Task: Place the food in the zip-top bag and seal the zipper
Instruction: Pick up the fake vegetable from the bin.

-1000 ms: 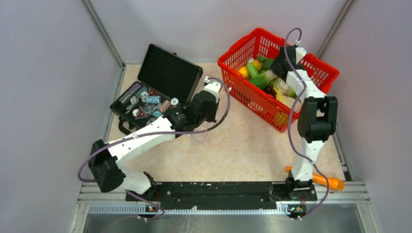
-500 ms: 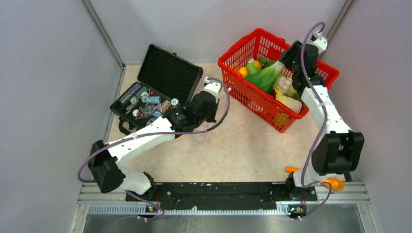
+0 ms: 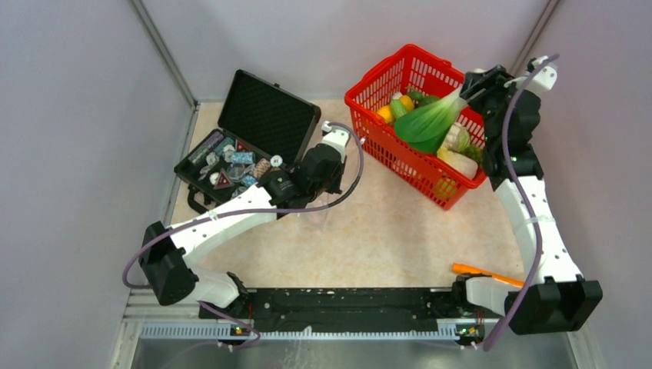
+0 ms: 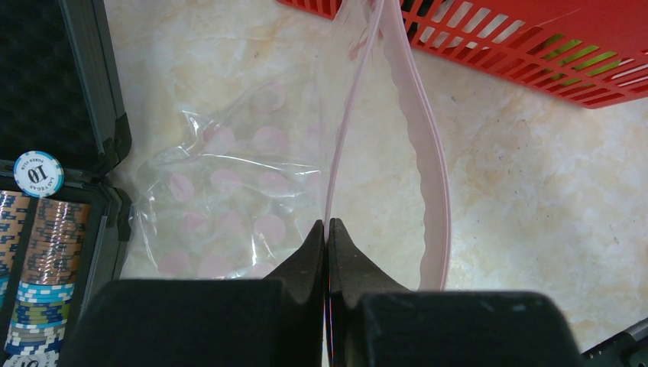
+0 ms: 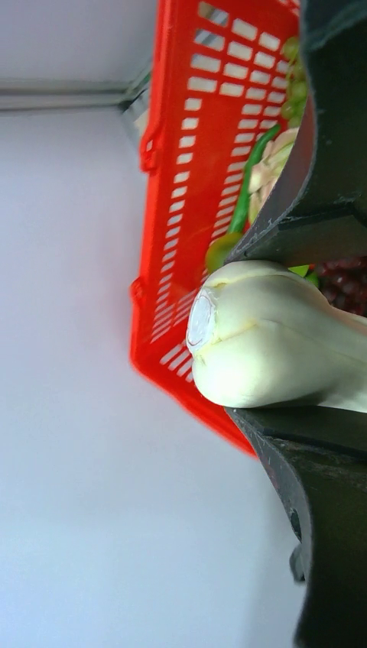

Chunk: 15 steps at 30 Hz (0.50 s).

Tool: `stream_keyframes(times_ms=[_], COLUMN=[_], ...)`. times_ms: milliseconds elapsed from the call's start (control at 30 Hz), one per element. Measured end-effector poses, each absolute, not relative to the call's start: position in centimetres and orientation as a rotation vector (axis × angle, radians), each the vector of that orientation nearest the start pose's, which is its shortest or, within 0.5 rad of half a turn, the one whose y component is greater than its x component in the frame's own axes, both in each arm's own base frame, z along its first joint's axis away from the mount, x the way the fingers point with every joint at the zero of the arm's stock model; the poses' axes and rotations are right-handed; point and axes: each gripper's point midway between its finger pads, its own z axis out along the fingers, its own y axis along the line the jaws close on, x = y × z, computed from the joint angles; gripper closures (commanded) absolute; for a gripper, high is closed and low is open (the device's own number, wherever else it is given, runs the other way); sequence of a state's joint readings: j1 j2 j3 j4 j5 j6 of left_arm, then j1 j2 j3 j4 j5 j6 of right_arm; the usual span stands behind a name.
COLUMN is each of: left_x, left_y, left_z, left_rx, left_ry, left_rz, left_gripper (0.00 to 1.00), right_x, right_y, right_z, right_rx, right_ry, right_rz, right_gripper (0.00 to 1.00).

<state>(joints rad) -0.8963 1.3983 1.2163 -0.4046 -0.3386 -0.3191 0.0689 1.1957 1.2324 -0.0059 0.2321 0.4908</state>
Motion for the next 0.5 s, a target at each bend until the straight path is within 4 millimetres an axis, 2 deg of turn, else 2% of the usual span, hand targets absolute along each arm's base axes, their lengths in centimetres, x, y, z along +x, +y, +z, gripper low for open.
stream_keyframes(times_ms=[100, 233, 333, 500], left_x=[29.0, 29.0, 28.9, 28.7], left_y=[-29.0, -29.0, -28.9, -28.8], left_z=[22.1, 22.2, 22.6, 23.1], left_rx=[0.419, 0.418, 0.416, 0.411], left_ry=[2.098, 2.095, 2.087, 2.068], left_rz=[-0.354, -0.358, -0.368, -0.39], left_gripper=[1.0, 1.0, 1.0, 1.0], right_x=[39.8, 38.4, 37.9, 37.0], right_y=[1.4, 3.2, 4.9, 8.0], right_z=[42.8, 44.5, 43.9, 41.7], right_rx=[0.463, 0.389, 0.313, 0.189], right_ry=[1.395, 1.371, 1.4, 1.45], right_rz=[0.325, 0.426, 0.499, 0.641], right_gripper=[0.93, 0.94, 1.0, 1.0])
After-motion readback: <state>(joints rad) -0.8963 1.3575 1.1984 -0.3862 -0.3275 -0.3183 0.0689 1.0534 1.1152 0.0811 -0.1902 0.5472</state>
